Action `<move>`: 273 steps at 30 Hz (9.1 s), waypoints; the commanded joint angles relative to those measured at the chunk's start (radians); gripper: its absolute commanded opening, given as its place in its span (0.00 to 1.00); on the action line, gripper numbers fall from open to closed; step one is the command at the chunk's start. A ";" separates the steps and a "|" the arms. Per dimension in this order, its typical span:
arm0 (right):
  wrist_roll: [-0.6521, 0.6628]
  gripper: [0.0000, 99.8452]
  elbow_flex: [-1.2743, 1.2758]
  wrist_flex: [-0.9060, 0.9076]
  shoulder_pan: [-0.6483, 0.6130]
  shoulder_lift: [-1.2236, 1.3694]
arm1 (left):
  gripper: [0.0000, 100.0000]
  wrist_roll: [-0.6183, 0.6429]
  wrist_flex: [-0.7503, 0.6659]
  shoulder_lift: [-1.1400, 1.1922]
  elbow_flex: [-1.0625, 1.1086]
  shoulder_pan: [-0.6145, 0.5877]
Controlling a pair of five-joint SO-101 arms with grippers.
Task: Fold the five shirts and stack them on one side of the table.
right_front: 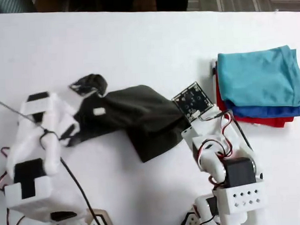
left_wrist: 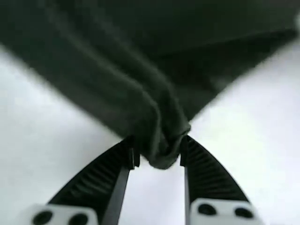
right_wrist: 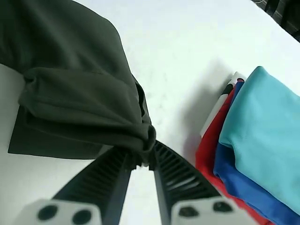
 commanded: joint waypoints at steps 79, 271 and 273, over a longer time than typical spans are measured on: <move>0.000 0.02 -0.012 0.045 0.013 -0.016 | 0.17 -0.281 -0.190 0.015 0.024 -0.157; -0.064 0.02 -1.568 -0.490 0.130 1.383 | 0.03 0.540 0.311 0.416 -1.725 0.041; -0.064 0.02 -1.637 -0.489 0.128 1.435 | 0.03 0.540 0.307 0.439 -1.759 0.041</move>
